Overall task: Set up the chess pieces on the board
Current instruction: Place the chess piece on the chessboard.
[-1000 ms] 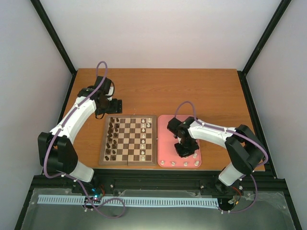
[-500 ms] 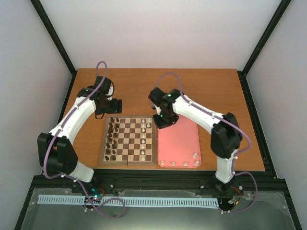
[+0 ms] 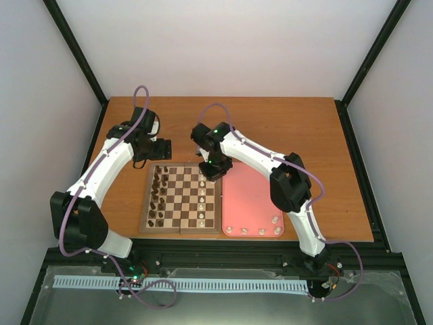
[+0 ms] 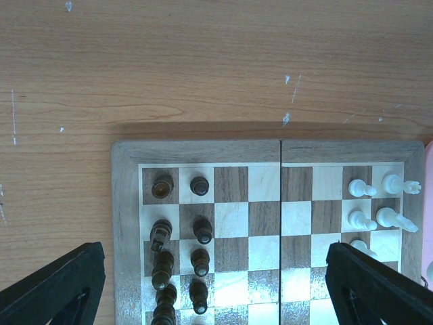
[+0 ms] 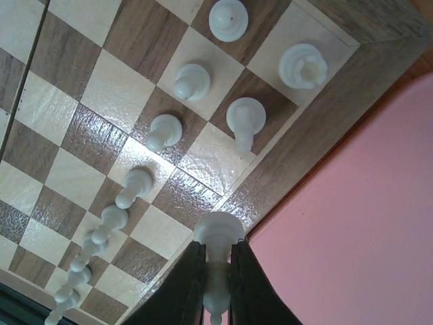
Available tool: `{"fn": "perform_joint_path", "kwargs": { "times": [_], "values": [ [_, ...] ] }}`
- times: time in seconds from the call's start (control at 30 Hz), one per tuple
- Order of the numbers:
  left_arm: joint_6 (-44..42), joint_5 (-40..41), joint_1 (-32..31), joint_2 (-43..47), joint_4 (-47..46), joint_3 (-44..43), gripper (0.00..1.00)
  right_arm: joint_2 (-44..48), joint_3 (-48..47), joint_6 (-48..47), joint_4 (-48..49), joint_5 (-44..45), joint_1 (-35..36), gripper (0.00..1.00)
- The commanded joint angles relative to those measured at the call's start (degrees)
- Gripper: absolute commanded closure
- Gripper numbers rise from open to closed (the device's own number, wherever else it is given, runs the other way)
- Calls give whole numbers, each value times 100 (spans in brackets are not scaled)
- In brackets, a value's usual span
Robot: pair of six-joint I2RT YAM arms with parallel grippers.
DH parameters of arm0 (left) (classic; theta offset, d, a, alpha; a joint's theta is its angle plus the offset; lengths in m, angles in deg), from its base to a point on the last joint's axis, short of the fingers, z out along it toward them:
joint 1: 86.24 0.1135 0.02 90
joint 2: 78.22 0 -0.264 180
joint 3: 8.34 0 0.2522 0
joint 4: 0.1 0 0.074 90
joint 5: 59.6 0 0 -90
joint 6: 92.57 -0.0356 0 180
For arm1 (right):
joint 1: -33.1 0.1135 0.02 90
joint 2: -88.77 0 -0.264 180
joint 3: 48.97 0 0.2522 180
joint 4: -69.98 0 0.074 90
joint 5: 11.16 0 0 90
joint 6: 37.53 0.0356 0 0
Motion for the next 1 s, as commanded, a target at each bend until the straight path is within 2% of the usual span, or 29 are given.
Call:
{"fn": "perform_joint_path", "kwargs": {
  "times": [0.0,0.97],
  "values": [
    [-21,-35,36,156,-10,-84,0,-209,-185,-105,-183,-117,80,97],
    [-36,42,36,252,-73,65,0,-997,-808,-211,-260,60,132,97]
  ]
}}
